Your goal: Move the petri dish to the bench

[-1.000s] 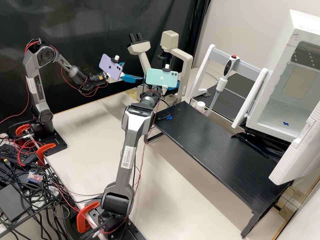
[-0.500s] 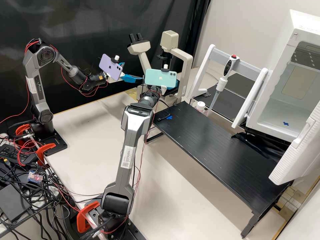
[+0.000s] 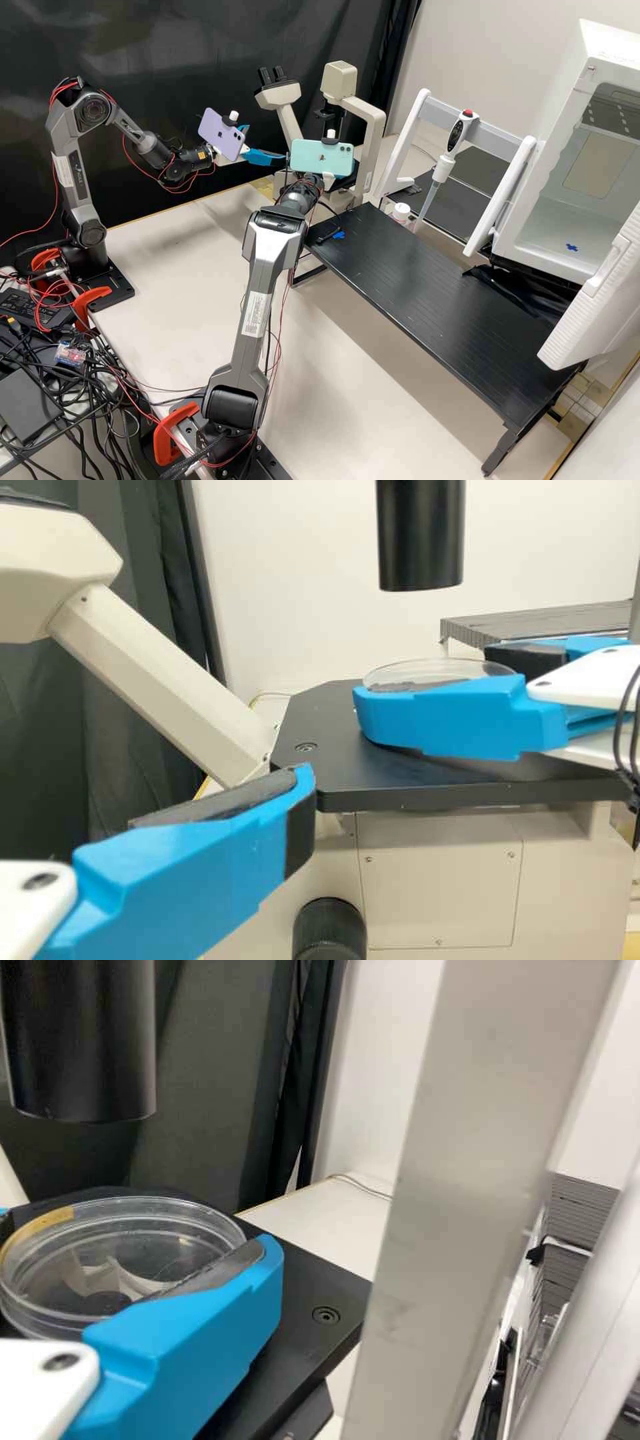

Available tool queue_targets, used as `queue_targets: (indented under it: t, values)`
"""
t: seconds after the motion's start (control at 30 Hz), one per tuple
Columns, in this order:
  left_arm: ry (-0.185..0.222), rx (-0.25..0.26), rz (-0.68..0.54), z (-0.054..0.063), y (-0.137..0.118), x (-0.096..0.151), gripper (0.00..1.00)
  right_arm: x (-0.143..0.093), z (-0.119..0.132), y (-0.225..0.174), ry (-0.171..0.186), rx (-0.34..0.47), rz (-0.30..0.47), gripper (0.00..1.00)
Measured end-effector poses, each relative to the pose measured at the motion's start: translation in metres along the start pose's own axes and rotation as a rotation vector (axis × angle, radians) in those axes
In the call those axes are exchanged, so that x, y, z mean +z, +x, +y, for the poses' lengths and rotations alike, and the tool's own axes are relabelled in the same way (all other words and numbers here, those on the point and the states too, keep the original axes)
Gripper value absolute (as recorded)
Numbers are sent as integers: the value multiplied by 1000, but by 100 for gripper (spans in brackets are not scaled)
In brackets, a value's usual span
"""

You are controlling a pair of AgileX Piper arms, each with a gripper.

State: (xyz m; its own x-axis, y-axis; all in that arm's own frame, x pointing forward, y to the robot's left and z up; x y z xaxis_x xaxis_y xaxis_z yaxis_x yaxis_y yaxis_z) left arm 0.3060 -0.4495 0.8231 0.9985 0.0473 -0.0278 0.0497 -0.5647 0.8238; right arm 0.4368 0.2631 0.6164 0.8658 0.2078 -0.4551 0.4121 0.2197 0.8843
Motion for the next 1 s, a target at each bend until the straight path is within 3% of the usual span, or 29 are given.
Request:
queue_targets:
  t: [0.5,0.67,0.77,1.0]
  values:
    - [0,0,0,0,0,0,100,5,0,-3,5,-11,-52,0]
    - [0,0,0,0,0,0,100,7,9,-14,2,-28,-21,0]
    - [0,0,0,0,0,0,100,7,15,-23,26,-36,3,0]
    - [0,0,0,0,0,0,100,8,31,-59,-3,-40,72,0]
